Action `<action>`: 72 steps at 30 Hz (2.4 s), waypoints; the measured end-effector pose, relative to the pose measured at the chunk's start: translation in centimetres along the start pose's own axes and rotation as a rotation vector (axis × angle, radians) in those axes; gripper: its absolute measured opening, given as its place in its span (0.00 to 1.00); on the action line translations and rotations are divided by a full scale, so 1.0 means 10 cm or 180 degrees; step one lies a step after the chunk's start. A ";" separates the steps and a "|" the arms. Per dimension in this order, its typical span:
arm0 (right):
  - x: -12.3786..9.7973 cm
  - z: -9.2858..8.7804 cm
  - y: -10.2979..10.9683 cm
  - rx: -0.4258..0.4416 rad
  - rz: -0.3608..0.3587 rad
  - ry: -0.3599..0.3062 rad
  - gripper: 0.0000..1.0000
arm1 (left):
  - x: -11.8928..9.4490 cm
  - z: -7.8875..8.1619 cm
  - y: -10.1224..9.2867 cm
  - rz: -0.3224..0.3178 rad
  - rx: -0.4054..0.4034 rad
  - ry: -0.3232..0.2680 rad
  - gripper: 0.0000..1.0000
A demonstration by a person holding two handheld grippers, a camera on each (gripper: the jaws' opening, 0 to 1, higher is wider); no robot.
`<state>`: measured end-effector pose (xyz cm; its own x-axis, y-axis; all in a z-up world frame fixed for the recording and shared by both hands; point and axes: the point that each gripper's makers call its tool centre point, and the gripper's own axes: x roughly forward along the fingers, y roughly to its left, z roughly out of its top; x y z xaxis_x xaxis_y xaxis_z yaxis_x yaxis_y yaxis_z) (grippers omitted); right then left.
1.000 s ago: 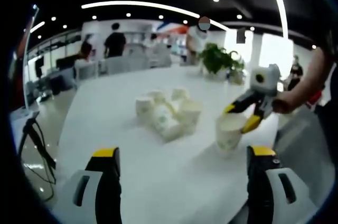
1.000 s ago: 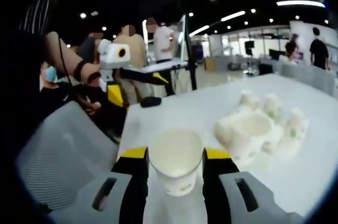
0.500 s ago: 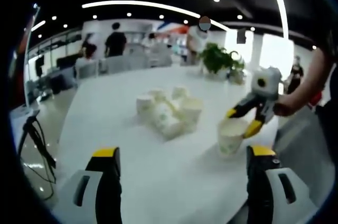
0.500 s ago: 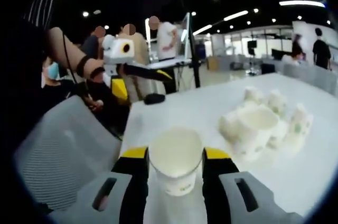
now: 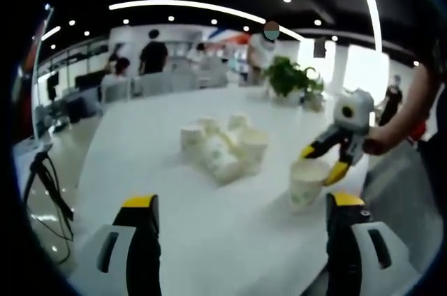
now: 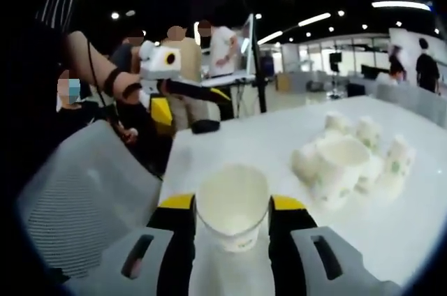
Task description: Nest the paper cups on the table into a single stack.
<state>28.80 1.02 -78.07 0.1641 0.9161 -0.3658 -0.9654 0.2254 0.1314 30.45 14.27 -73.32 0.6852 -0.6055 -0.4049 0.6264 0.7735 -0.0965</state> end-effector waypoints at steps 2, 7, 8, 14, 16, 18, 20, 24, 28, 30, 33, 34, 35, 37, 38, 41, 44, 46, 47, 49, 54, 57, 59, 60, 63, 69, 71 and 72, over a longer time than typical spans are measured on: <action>0.00 -0.01 0.00 0.0001 0.0006 0.0005 0.38 | -0.01 -0.01 0.00 0.0007 -0.0012 0.0004 0.99; -0.01 -0.02 0.01 0.0012 0.0010 0.0020 0.39 | -0.04 -0.01 0.01 0.0017 -0.0027 -0.0002 1.00; -0.01 -0.02 0.02 0.0010 0.0006 0.0022 0.40 | -0.04 -0.01 0.01 0.0017 -0.0019 -0.0007 0.99; -0.02 -0.01 0.05 0.0032 0.0029 0.0008 0.41 | -0.04 -0.02 -0.02 0.0010 -0.0027 0.0008 0.99; -0.02 -0.01 0.05 0.0021 0.0019 0.0019 0.42 | -0.03 -0.02 -0.04 0.0000 0.0002 0.0024 0.99; -0.02 -0.01 0.06 0.0022 0.0023 0.0015 0.42 | -0.03 -0.01 -0.04 -0.0008 -0.0012 0.0009 0.99; -0.02 -0.02 0.06 0.0005 0.0018 0.0028 0.43 | -0.02 -0.01 -0.03 0.0000 -0.0006 0.0006 0.99; -0.02 -0.01 0.07 -0.0008 0.0018 0.0031 0.44 | -0.03 -0.02 -0.02 0.0006 -0.0011 0.0010 0.99; -0.02 -0.01 0.08 -0.0078 0.0009 0.0055 0.45 | -0.06 -0.02 0.00 0.0020 -0.0028 0.0000 0.99; -0.01 -0.01 0.08 -0.0086 0.0009 0.0066 0.46 | -0.06 -0.03 0.00 0.0021 -0.0035 0.0011 0.99; -0.01 -0.01 0.08 -0.0131 -0.0015 0.0062 0.48 | -0.06 -0.03 -0.01 0.0015 -0.0035 -0.0005 0.99; 0.00 -0.01 0.07 -0.0138 -0.0022 0.0058 0.48 | -0.06 -0.03 -0.01 0.0015 -0.0033 -0.0006 0.99; 0.00 -0.02 0.07 -0.0134 -0.0027 0.0065 0.49 | -0.06 -0.03 -0.02 0.0014 -0.0033 0.0001 0.99; 0.01 -0.02 0.07 -0.0116 -0.0040 0.0062 0.51 | -0.07 -0.02 -0.02 0.0015 -0.0040 -0.0004 0.99; 0.01 -0.01 0.07 -0.0121 -0.0040 0.0058 0.52 | -0.07 -0.02 -0.02 0.0016 -0.0038 -0.0005 0.99; 0.01 0.00 0.08 -0.0127 -0.0038 0.0050 0.52 | -0.07 -0.02 0.00 0.0022 -0.0033 -0.0019 0.99; 0.01 0.01 0.07 -0.0139 -0.0042 0.0051 0.52 | -0.07 -0.02 0.00 0.0022 -0.0040 -0.0016 0.99; 0.00 0.01 0.07 -0.0131 -0.0047 0.0044 0.52 | -0.06 -0.02 0.00 0.0025 -0.0035 -0.0016 0.99; 0.00 0.02 0.07 -0.0127 -0.0048 0.0038 0.51 | -0.06 -0.02 0.00 0.0025 -0.0040 -0.0012 0.99; -0.01 0.03 0.06 -0.0137 -0.0051 0.0017 0.51 | -0.06 -0.02 -0.01 0.0016 -0.0040 -0.0014 0.99; -0.03 0.04 0.05 -0.0130 -0.0072 0.0022 0.51 | -0.06 0.00 -0.01 0.0022 -0.0036 -0.0024 0.99; -0.04 0.06 0.06 -0.0126 -0.0086 -0.0009 0.53 | -0.06 0.00 -0.02 0.0029 -0.0044 -0.0021 0.99; -0.06 0.09 0.06 -0.0119 -0.0103 -0.0037 0.54 | -0.06 0.01 -0.02 0.0033 -0.0046 -0.0031 0.99; -0.06 0.10 0.06 -0.0119 -0.0107 -0.0051 0.55 | -0.06 0.01 -0.02 0.0035 -0.0045 -0.0035 0.99; -0.06 0.15 0.04 -0.0107 -0.0133 -0.0100 0.60 | -0.06 0.01 -0.01 0.0029 -0.0032 -0.0038 0.99; -0.09 0.18 0.00 -0.0073 -0.0214 -0.0125 0.72 | -0.05 0.01 -0.02 0.0024 -0.0017 -0.0040 1.00; -0.11 0.20 0.00 -0.0061 -0.0229 -0.0149 0.73 | -0.05 0.01 -0.02 0.0025 -0.0011 -0.0036 1.00; -0.12 0.20 -0.01 -0.0056 -0.0247 -0.0146 0.74 | -0.06 0.02 -0.02 0.0020 -0.0017 -0.0033 1.00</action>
<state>29.07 0.60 -75.81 0.2473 0.9104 -0.3316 -0.9527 0.2908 0.0879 30.00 14.40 -72.89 0.6930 -0.6024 -0.3961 0.6200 0.7783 -0.0990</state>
